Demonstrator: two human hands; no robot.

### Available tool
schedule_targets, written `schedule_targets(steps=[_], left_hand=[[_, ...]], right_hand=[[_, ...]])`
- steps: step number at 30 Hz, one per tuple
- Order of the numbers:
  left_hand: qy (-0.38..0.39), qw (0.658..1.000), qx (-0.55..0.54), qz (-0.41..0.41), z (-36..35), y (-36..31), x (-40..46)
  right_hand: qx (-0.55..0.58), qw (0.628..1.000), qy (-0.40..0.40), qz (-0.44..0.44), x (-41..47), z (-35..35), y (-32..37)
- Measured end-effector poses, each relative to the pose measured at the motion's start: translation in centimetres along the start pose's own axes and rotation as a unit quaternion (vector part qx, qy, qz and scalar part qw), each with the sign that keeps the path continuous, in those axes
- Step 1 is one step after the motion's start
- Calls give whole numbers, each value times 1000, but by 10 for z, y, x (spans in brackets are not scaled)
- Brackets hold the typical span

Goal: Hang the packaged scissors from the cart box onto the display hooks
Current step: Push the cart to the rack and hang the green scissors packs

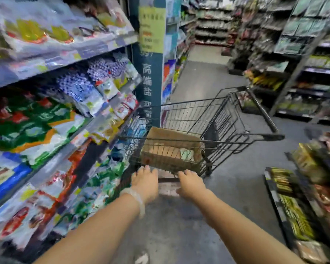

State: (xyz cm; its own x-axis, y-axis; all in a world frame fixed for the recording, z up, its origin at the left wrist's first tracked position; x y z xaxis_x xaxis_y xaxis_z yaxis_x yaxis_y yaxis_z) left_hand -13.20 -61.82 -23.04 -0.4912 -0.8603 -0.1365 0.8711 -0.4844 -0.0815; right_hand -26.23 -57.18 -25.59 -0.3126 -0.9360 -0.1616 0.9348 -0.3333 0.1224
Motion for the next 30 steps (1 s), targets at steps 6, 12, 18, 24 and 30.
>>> schedule_targets(steps=[6,12,18,24,30], left_hand=[[7,999,3,-41,4,-19,129],[10,997,31,-70,23,-18,269],[61,995,30,-78,5,-21,363],[142,988,17,-60,-49,-23,441],[271,962,-7,-8,-136,-20,489]], right_hand=[[3,999,-19,-43,111,17,-39],[24,996,-29,-81,240,50,-72],[41,992,17,-117,323,35,-104],[75,983,87,-145,399,-16,-143],[102,951,222,-187,445,-109,-187]])
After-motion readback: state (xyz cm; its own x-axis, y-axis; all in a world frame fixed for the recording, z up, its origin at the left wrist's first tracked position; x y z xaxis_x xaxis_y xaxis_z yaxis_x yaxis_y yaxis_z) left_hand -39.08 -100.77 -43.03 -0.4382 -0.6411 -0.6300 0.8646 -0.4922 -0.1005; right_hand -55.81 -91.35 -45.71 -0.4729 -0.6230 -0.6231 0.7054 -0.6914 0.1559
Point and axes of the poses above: each hand's wrist, its own x-axis towards the middle knuckle, its own z-axis out of the back of the hand, y = z × x, the point moved 5 cm from there along x, towards the middle knuckle, and after that the axes turned 10 degrees about -y, right-handed, at the moved point
